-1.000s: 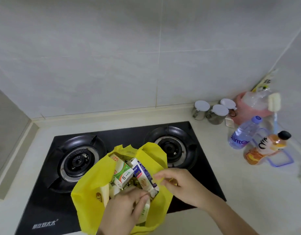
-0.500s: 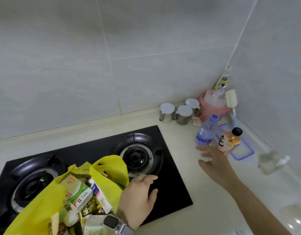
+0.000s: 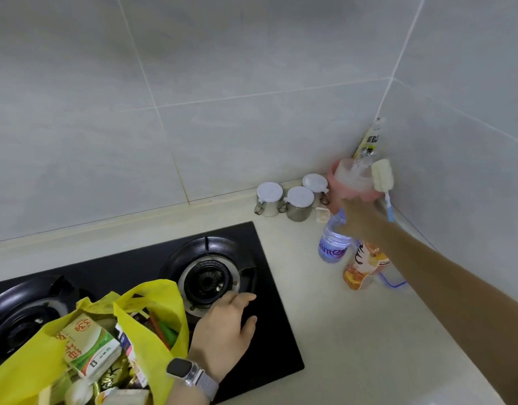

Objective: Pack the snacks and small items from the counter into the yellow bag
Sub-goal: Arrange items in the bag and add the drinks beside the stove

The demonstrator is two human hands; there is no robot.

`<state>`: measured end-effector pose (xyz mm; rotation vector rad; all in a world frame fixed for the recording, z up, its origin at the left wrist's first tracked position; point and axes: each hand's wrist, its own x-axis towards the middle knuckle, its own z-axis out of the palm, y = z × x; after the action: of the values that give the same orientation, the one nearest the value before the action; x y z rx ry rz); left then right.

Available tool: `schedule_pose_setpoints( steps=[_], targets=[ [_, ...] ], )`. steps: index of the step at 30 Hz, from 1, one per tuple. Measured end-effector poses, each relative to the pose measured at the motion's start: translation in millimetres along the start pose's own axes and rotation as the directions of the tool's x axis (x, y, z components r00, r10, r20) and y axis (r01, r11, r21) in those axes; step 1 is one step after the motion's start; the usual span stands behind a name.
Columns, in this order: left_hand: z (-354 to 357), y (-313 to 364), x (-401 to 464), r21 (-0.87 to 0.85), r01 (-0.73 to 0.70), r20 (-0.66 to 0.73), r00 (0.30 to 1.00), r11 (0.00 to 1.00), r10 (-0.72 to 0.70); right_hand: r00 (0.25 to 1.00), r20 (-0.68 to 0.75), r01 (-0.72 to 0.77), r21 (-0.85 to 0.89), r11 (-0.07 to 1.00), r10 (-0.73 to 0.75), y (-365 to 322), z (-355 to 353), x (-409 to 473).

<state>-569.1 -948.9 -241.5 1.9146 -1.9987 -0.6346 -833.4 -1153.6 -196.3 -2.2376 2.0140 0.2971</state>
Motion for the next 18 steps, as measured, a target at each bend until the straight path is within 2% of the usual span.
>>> schedule_pose_setpoints(
  steps=[2,6,9,14,18],
  targets=[
    [0.7,0.0,-0.8,-0.012,0.001,-0.005,1.0,1.0,-0.001,0.996,0.076,0.035,0.053,0.998,-0.039,6.9,6.8,7.5],
    [2.9,-2.1,-4.9,-0.045,0.029,-0.024,0.999,0.999,-0.031,0.999,0.014,0.037,0.11,0.993,-0.039,9.2,21.2,17.6],
    [5.2,-3.1,-8.7,-0.064,0.051,-0.023,0.998,0.997,-0.052,0.999,0.007,0.05,0.259,0.965,-0.053,7.3,28.8,19.8],
    [7.2,-2.0,-15.6,-0.115,0.072,-0.022,0.997,0.991,-0.075,0.982,-0.105,0.173,0.14,0.975,-0.159,-3.1,35.5,18.3],
    [7.2,-1.2,-21.5,-0.162,0.083,-0.015,0.996,0.983,-0.086,0.955,-0.123,0.294,0.274,0.916,-0.27,-24.8,41.0,4.8]
  ],
)
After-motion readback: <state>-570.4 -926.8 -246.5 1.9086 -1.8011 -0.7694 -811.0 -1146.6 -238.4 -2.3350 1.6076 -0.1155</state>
